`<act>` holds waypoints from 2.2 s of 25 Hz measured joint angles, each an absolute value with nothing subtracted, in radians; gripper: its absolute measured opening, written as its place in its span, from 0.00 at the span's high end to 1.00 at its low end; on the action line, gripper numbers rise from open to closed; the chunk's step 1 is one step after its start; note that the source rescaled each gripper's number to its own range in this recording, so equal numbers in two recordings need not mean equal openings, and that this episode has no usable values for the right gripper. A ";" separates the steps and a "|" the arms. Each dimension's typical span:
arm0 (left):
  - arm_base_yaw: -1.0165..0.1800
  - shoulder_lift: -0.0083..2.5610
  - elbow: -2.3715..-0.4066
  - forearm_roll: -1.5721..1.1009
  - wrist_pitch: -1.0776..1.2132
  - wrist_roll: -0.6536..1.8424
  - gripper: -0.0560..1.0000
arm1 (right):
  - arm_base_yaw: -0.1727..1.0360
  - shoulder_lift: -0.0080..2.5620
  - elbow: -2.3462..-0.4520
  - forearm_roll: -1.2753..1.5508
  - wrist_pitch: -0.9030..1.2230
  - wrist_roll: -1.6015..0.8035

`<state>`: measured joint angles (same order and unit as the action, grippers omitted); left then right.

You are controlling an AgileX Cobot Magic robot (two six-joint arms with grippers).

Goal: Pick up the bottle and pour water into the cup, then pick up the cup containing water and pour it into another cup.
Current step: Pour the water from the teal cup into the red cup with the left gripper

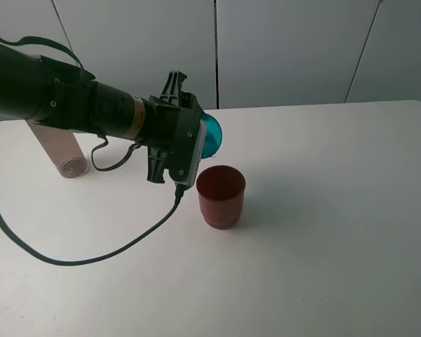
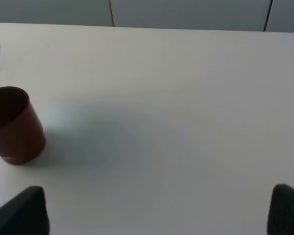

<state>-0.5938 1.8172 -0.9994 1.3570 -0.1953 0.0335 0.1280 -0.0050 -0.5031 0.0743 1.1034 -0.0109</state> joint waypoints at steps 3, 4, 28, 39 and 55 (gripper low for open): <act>-0.594 1.815 -0.999 1.357 -0.195 0.053 0.64 | 0.128 -0.005 -0.503 0.074 1.103 -0.011; -0.594 1.815 -0.999 1.357 -0.195 0.056 0.64 | 0.128 -0.005 -0.503 0.074 1.103 -0.011; -0.597 1.815 -0.999 1.358 -0.206 0.235 0.64 | 0.128 -0.005 -0.503 0.074 1.103 -0.011; -0.597 1.815 -0.999 1.358 -0.206 0.333 0.64 | 0.128 -0.005 -0.503 0.074 1.103 -0.011; -0.597 1.815 -0.999 1.358 -0.206 0.448 0.64 | 0.128 -0.005 -0.503 0.074 1.103 -0.011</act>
